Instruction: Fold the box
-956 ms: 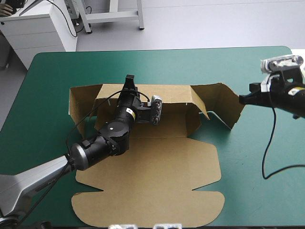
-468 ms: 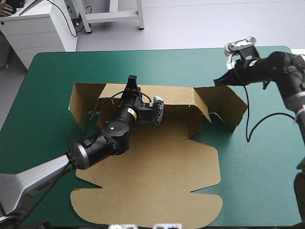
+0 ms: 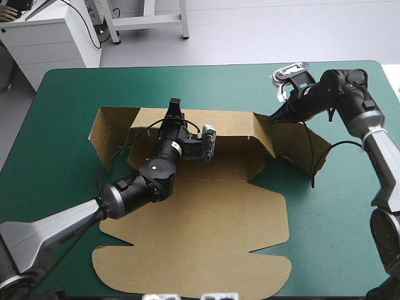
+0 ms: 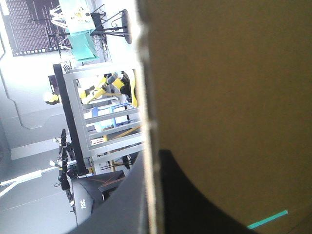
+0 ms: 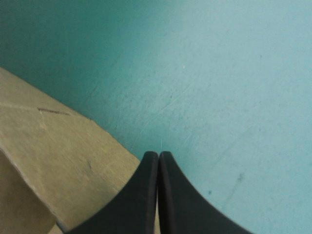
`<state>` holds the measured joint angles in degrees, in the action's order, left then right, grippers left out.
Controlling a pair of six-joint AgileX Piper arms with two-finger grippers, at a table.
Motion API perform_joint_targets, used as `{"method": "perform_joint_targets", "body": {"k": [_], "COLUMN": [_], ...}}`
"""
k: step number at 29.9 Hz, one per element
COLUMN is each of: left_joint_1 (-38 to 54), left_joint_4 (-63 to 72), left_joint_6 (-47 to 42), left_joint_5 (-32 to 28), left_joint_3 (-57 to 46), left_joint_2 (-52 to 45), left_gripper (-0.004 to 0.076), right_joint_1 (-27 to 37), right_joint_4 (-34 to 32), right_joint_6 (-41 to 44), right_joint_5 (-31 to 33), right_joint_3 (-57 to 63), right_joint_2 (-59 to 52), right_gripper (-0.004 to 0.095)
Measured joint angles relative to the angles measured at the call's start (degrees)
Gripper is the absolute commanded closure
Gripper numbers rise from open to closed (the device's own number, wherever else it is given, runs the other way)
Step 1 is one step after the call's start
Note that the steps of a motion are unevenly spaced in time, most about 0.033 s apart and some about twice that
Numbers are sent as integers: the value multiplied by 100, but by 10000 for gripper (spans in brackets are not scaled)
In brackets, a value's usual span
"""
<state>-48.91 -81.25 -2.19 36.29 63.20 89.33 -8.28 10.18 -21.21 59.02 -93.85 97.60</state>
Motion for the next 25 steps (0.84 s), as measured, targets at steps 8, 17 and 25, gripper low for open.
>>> {"method": "perform_joint_targets", "body": {"k": [8,17,25], "left_joint_1": [93,93,93], "left_joint_4": [-110,-117,-117], "left_joint_6": [-171,-189,-214], "left_joint_5": [-55,-55,-49], "left_joint_3": [0,0,0], "left_joint_2": [32,32,34], "left_gripper": [732,732,732], "right_joint_1": [0,-148,-956], "right_joint_4": [-164,927,983], "right_joint_6": [12,-600,-677], "right_joint_5": [527,42,-729], "right_joint_3": [368,1449,2073], "right_joint_2": [-278,-903,-1029], "right_gripper": [920,920,919]}}
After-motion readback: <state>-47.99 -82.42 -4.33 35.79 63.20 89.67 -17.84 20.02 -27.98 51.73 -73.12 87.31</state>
